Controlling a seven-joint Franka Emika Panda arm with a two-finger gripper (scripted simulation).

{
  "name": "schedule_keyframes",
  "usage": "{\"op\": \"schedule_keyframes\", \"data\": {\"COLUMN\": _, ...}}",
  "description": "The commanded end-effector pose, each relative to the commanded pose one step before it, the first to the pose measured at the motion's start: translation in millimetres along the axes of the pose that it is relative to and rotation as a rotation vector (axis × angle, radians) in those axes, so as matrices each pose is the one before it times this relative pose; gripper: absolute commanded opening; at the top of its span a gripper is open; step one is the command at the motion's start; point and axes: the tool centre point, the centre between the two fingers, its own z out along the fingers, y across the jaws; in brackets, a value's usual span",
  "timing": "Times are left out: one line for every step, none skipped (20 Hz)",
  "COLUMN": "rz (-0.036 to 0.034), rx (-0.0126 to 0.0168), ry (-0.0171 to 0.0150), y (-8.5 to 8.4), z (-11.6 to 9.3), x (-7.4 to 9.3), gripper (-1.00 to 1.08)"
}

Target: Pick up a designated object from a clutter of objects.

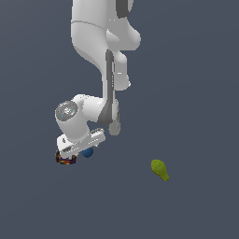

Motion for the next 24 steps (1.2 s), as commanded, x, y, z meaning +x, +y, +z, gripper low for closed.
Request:
{"op": "schedule_keyframes", "data": {"rz": -0.00016, "rx": 0.00263, "ry": -0.00294, "y": -0.66, "z": 12.62, "x": -1.44, "gripper": 1.00}}
{"op": "schedule_keyframes", "data": {"rz": -0.00066, "rx": -0.00012, "ry": 0.00015, "y": -0.09, "z": 2.48, "x": 0.30, "gripper": 1.00}}
{"op": "schedule_keyframes", "data": {"rz": 0.00000, "rx": 0.00000, "ry": 0.00000, "y": 0.25, "z": 1.89, "x": 0.11, "gripper": 1.00}}
{"op": "schedule_keyframes", "data": {"rz": 0.00000, "rx": 0.00000, "ry": 0.00000, "y": 0.27, "z": 1.22, "x": 0.17, "gripper": 1.00}}
{"op": "schedule_keyframes", "data": {"rz": 0.00000, "rx": 0.00000, "ry": 0.00000, "y": 0.22, "z": 0.63, "x": 0.17, "gripper": 1.00}}
{"op": "schedule_keyframes", "data": {"rz": 0.00000, "rx": 0.00000, "ry": 0.00000, "y": 0.09, "z": 0.18, "x": 0.08, "gripper": 1.00}}
{"op": "schedule_keyframes", "data": {"rz": 0.00000, "rx": 0.00000, "ry": 0.00000, "y": 0.00, "z": 0.00, "x": 0.00, "gripper": -1.00}}
{"op": "schedule_keyframes", "data": {"rz": 0.00000, "rx": 0.00000, "ry": 0.00000, "y": 0.00, "z": 0.00, "x": 0.00, "gripper": -1.00}}
{"op": "schedule_keyframes", "data": {"rz": 0.00000, "rx": 0.00000, "ry": 0.00000, "y": 0.00, "z": 0.00, "x": 0.00, "gripper": -1.00}}
{"op": "schedule_keyframes", "data": {"rz": 0.00000, "rx": 0.00000, "ry": 0.00000, "y": 0.00, "z": 0.00, "x": 0.00, "gripper": -1.00}}
{"op": "schedule_keyframes", "data": {"rz": 0.00000, "rx": 0.00000, "ry": 0.00000, "y": 0.00, "z": 0.00, "x": 0.00, "gripper": -1.00}}
{"op": "schedule_keyframes", "data": {"rz": 0.00000, "rx": 0.00000, "ry": 0.00000, "y": 0.00, "z": 0.00, "x": 0.00, "gripper": -1.00}}
{"op": "schedule_keyframes", "data": {"rz": 0.00000, "rx": 0.00000, "ry": 0.00000, "y": 0.00, "z": 0.00, "x": 0.00, "gripper": -1.00}}
{"op": "schedule_keyframes", "data": {"rz": 0.00000, "rx": 0.00000, "ry": 0.00000, "y": 0.00, "z": 0.00, "x": 0.00, "gripper": -1.00}}
{"op": "schedule_keyframes", "data": {"rz": 0.00000, "rx": 0.00000, "ry": 0.00000, "y": 0.00, "z": 0.00, "x": 0.00, "gripper": -1.00}}
{"op": "schedule_keyframes", "data": {"rz": 0.00000, "rx": 0.00000, "ry": 0.00000, "y": 0.00, "z": 0.00, "x": 0.00, "gripper": -1.00}}
{"op": "schedule_keyframes", "data": {"rz": -0.00341, "rx": -0.01449, "ry": 0.01819, "y": 3.55, "z": -12.61, "x": 7.73, "gripper": -1.00}}
{"op": "schedule_keyframes", "data": {"rz": 0.00000, "rx": 0.00000, "ry": 0.00000, "y": -0.17, "z": -0.24, "x": 0.07, "gripper": -1.00}}
{"op": "schedule_keyframes", "data": {"rz": 0.00000, "rx": 0.00000, "ry": 0.00000, "y": -0.52, "z": -0.71, "x": 0.21, "gripper": -1.00}}
{"op": "schedule_keyframes", "data": {"rz": 0.00000, "rx": 0.00000, "ry": 0.00000, "y": -0.86, "z": -1.19, "x": 0.36, "gripper": -1.00}}
{"op": "schedule_keyframes", "data": {"rz": 0.00000, "rx": 0.00000, "ry": 0.00000, "y": -1.21, "z": -1.67, "x": 0.50, "gripper": -1.00}}
{"op": "schedule_keyframes", "data": {"rz": 0.00000, "rx": 0.00000, "ry": 0.00000, "y": -1.56, "z": -2.15, "x": 0.64, "gripper": -1.00}}
{"op": "schedule_keyframes", "data": {"rz": 0.00000, "rx": 0.00000, "ry": 0.00000, "y": -1.91, "z": -2.64, "x": 0.79, "gripper": -1.00}}
{"op": "schedule_keyframes", "data": {"rz": 0.00013, "rx": 0.00044, "ry": -0.00051, "y": -2.19, "z": -2.71, "x": 0.90, "gripper": -1.00}}
